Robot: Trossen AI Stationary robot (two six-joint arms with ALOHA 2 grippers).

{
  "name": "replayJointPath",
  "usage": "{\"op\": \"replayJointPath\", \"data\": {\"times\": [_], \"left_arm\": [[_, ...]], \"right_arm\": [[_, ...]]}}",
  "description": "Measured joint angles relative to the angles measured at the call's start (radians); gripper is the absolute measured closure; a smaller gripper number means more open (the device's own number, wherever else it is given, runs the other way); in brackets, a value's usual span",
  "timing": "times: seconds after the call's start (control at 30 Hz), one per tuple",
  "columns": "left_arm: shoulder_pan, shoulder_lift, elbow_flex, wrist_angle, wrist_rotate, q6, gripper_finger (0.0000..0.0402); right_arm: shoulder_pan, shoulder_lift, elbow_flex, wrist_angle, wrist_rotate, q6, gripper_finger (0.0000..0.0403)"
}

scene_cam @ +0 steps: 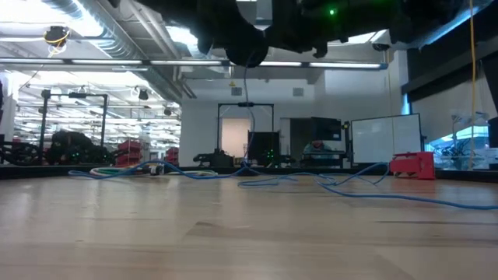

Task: Coil cords
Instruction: Coil the blue wire onto the black spool

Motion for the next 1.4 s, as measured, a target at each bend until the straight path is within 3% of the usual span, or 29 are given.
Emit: {"op": "replayJointPath", "data": {"times": [0.33, 0.5, 0.67, 0.83, 1.1, 1.4], "left_arm": [[0.047, 0.007, 0.000, -0.113, -0.002, -0.010, 0.0396], [0.063, 0.008, 0.000, -0.154, -0.013, -0.010, 0.0396], [0.058, 0.008, 0.000, -0.170, -0.164, -0.003, 0.0396], [0.057, 0.008, 0.000, -0.211, -0.164, 0.013, 0.0396], [0.060, 0.007, 0.000, -0.215, -0.165, 0.010, 0.0396], [0.056, 0.007, -0.001, -0.211, -0.161, 0.010, 0.0396]], "right_arm": [[0.023, -0.083, 0.000, 0.029, -0.040, -0.060, 0.0397], [0.088, -0.130, 0.000, -0.032, 0.024, -0.132, 0.0397], [0.169, -0.157, 0.000, -0.140, 0.150, -0.182, 0.0397], [0.233, -0.163, 0.000, -0.276, 0.220, -0.178, 0.0397], [0.240, -0.142, 0.001, -0.579, 0.228, 0.035, 0.0397], [0.191, -0.051, 0.003, -0.663, 0.228, 0.155, 0.0397]]}}
